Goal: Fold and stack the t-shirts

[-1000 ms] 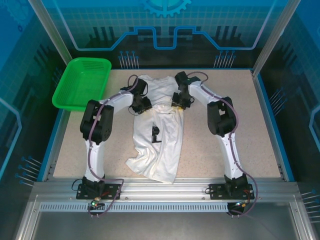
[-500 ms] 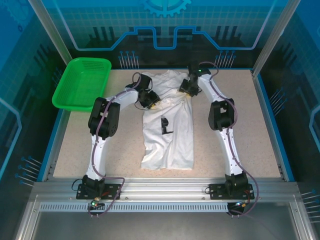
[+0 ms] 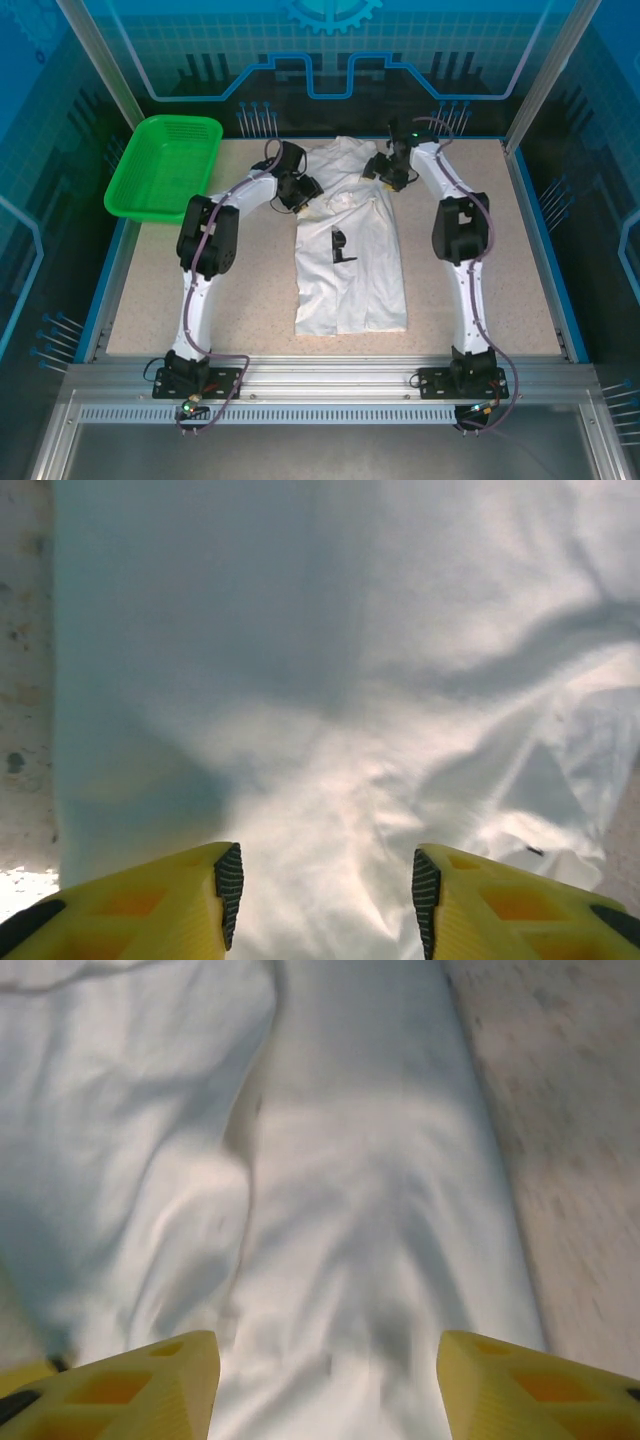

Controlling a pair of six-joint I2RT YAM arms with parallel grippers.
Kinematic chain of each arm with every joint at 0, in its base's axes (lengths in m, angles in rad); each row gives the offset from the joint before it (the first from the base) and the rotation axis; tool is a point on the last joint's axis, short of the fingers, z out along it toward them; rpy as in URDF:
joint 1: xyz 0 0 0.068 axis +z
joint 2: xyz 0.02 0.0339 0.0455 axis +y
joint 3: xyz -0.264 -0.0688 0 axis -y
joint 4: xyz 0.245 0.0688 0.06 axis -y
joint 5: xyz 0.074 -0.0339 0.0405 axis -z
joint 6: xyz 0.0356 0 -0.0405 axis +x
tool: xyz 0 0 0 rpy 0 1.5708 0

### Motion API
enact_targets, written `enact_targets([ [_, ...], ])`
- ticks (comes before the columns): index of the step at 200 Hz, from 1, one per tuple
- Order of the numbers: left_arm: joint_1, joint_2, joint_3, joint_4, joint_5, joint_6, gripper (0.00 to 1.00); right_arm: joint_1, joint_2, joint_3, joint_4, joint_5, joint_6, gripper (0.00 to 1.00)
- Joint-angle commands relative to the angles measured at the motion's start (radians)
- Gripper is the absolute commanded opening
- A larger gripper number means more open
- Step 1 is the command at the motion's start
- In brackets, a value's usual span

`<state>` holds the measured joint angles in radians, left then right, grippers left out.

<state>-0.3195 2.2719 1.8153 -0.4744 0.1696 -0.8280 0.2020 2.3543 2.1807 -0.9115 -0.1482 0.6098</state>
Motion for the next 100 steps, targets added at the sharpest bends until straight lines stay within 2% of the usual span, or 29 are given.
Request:
enact_targets([
  [1,-0.002,-0.082,0.045,-0.047,0.014,0.11,0.51,0.027,-0.279,-0.258,0.085,0.047,0.022,0.6],
  [20,-0.015,-0.037,0.099,-0.059,0.036,0.195,0.5,0.079,-0.478,-0.588,0.178,0.032,0.034,0.56],
  [52,-0.016,0.092,0.22,-0.073,0.104,0.265,0.47,0.197,-0.667,-0.935,0.226,0.05,0.05,0.47],
  [58,-0.015,0.116,0.239,-0.074,0.103,0.269,0.47,0.213,-0.681,-0.976,0.222,0.049,0.056,0.44],
  [100,-0.013,0.218,0.329,-0.069,0.07,0.285,0.47,0.327,-0.706,-1.124,0.194,0.105,0.1,0.35],
])
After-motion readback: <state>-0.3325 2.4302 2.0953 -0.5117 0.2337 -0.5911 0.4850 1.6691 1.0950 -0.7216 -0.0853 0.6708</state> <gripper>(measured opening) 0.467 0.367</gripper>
